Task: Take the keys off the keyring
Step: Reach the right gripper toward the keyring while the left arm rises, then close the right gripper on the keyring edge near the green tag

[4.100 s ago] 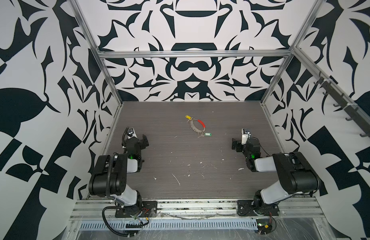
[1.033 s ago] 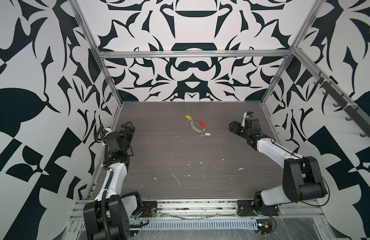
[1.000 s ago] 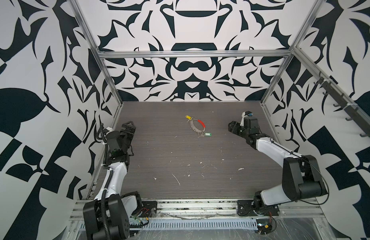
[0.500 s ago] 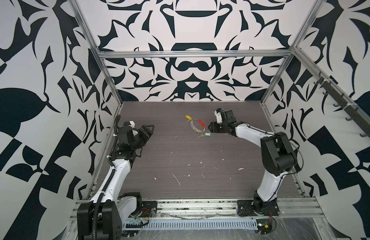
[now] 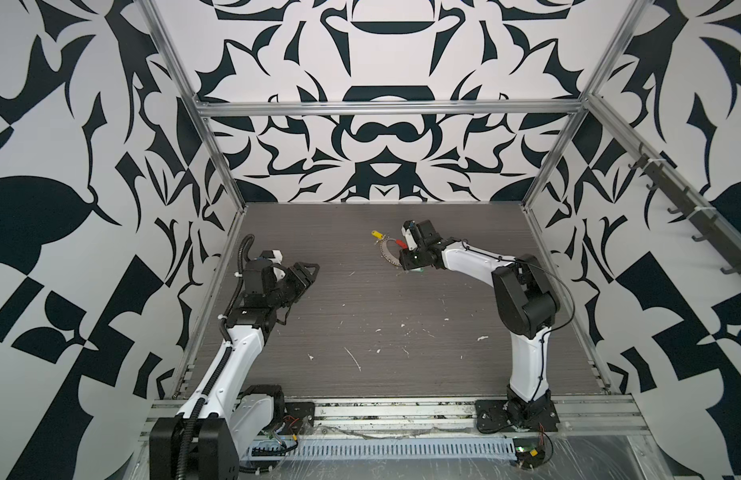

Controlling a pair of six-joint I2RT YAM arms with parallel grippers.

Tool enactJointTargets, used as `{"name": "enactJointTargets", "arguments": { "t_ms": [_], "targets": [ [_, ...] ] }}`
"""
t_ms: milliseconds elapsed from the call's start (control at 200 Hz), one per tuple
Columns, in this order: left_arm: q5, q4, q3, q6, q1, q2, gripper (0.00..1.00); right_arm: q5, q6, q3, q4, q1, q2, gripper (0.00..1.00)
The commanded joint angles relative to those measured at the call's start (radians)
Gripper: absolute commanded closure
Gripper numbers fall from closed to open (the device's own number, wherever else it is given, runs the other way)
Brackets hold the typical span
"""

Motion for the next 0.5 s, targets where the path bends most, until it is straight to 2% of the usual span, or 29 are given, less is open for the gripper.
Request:
{"name": "enactJointTargets", "arguments": {
  "t_ms": [0,495],
  "targets": [
    [0.008,-0.015,-0.012,0.016,-0.003,0.002,0.36,0.069,-0.031,0.054,-0.053,0.005,0.008,0.54],
    [0.033,0.021,-0.014,0.019,-0.003,0.052,0.35,0.169,-0.097,0.147,-0.128,0.056,0.083,0.62]
  ]
}}
